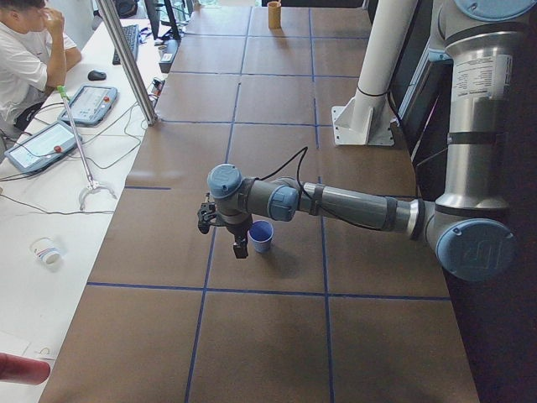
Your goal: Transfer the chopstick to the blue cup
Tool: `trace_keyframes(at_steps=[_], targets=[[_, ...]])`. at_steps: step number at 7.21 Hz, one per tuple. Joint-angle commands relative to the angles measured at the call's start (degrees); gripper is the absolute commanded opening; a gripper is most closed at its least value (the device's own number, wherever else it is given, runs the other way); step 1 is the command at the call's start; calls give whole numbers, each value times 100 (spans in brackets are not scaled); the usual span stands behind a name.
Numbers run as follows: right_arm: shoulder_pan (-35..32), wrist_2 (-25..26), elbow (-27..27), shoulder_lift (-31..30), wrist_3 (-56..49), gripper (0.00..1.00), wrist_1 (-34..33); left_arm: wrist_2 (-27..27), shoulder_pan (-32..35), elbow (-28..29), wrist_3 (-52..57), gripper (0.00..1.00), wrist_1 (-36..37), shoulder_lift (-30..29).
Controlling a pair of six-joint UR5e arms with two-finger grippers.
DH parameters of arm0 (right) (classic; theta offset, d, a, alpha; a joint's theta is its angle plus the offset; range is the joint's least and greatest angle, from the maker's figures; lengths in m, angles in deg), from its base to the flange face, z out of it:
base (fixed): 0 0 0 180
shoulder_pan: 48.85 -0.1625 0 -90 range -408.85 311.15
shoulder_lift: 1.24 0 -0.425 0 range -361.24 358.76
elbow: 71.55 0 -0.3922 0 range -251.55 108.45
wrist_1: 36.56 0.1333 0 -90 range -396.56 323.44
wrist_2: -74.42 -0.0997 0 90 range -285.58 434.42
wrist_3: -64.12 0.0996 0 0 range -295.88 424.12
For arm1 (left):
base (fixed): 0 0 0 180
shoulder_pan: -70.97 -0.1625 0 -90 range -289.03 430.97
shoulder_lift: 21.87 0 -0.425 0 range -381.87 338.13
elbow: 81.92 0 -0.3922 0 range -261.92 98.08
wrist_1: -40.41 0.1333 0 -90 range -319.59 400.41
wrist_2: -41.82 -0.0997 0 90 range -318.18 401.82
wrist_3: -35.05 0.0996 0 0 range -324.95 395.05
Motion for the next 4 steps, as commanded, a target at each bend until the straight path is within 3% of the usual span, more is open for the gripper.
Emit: trace_keyframes(at_steps=[1,4], targets=[[0,-83,-25,-8,-1,100,1,-65,-375,-11,-246,100,-200,107],[9,-224,-25,-26,8,100,1,-224,-781,138,-405,100,-797,283]])
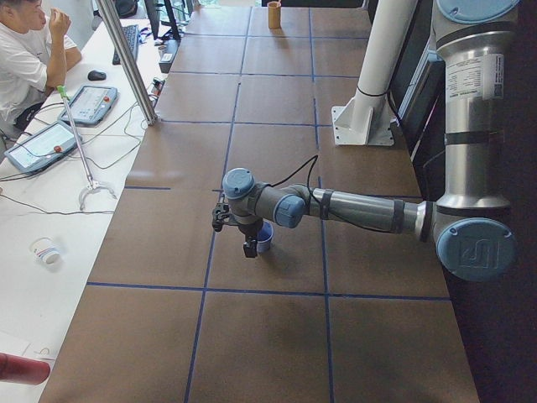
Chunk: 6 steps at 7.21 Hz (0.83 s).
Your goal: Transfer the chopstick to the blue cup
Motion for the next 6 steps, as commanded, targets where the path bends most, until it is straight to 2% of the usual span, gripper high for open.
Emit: trace_keyframes(at_steps=[1,2,4,5,6], targets=[[3,-65,-10,-5,10,100,-9,-33,-294,58,-191,88,-182,25],[3,-118,-10,-5,10,100,-9,-112,-322,67,-201,59,-183,16],[3,-127,-45,-13,1,100,0,-244,-427,137,-201,15,-174,-11],[3,-136,-45,-14,1,100,0,-236,-437,146,-218,5,-174,-19],[3,-232,-54,-14,1,100,0,-227,-437,137,-227,0,-174,-37]])
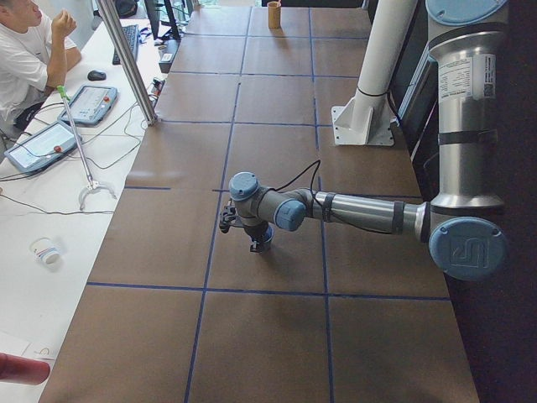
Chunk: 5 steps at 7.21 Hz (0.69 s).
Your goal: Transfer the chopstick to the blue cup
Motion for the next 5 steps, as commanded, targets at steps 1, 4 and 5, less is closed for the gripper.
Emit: trace_keyframes(at_steps=[1,4,5], targets=[[2,-121,0,-2,1,100,0,17,-14,-61,-257,0,12,-232],[2,-209,45,-2,1,100,70,350,-371,-666,-2880,0,74,-1504],[-7,-200,36,-2,-26,100,175,299,-896,-624,-3949,0,100,-2196]])
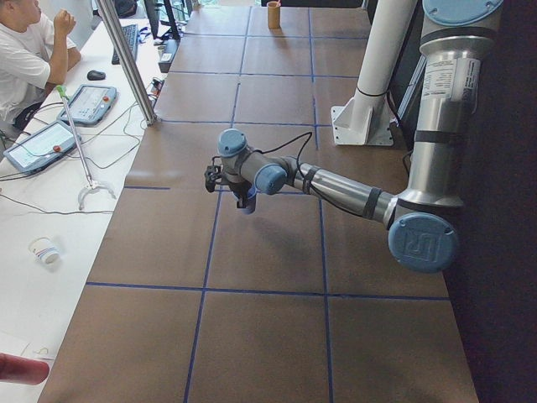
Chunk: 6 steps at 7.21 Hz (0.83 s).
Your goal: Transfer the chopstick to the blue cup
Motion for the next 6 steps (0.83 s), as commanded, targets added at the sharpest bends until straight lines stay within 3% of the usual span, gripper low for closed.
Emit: trace_keyframes(at_steps=[1,3,5,6], targets=[[1,1,-5,0,-30,100,103,-28,-1181,22,-2242,0,259,-1458],[1,1,-14,0,-30,100,103,-1391,-2263,267,-3050,0,656,-2568],[1,1,-14,0,-38,100,103,-1899,-2585,1240,-3289,0,640,-3501],[1,1,-22,0,-47,100,103,-2135,-2716,1340,-3359,0,605,-3565]])
